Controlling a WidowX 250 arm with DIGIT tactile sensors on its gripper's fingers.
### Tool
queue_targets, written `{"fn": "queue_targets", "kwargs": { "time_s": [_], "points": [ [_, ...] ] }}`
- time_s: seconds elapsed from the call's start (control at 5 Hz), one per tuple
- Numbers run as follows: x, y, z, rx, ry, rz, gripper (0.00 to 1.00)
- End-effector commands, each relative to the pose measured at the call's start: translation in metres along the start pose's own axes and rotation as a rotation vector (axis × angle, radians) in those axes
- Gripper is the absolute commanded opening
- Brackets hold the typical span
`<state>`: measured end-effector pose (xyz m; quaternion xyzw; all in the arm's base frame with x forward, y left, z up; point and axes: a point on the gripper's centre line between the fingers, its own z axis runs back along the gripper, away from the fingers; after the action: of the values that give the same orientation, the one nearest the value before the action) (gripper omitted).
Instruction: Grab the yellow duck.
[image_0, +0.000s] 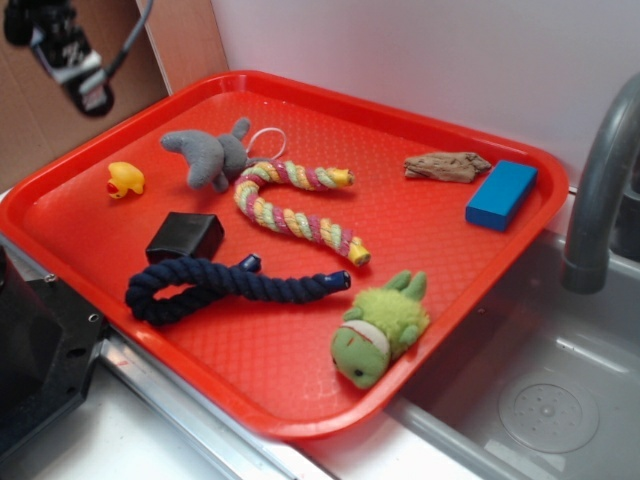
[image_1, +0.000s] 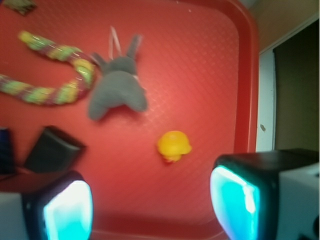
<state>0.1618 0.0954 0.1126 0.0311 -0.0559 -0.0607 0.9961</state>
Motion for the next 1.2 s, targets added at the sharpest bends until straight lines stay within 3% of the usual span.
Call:
{"fn": "queue_targets", "kwargs": {
  "time_s": [0.0, 0.2, 0.4, 0.6, 0.8, 1.0],
  "points": [
    [-0.002, 0.023, -0.053, 0.042, 0.017, -0.077, 1.00],
    [0.009, 0.019, -0.070, 0.030, 0.034, -0.137, 1.00],
    [-0.002, 0.021, -0.103, 0.018, 0.152, -0.120, 1.00],
    [0.005, 0.011, -0.107, 0.026, 0.155, -0.146, 0.00],
    [0.008, 0.007, -0.092, 0.056, 0.114, -0.125, 0.00],
    [0.016, -0.006, -0.049, 0.085, 0.064, -0.092, 0.00]
  ]
}}
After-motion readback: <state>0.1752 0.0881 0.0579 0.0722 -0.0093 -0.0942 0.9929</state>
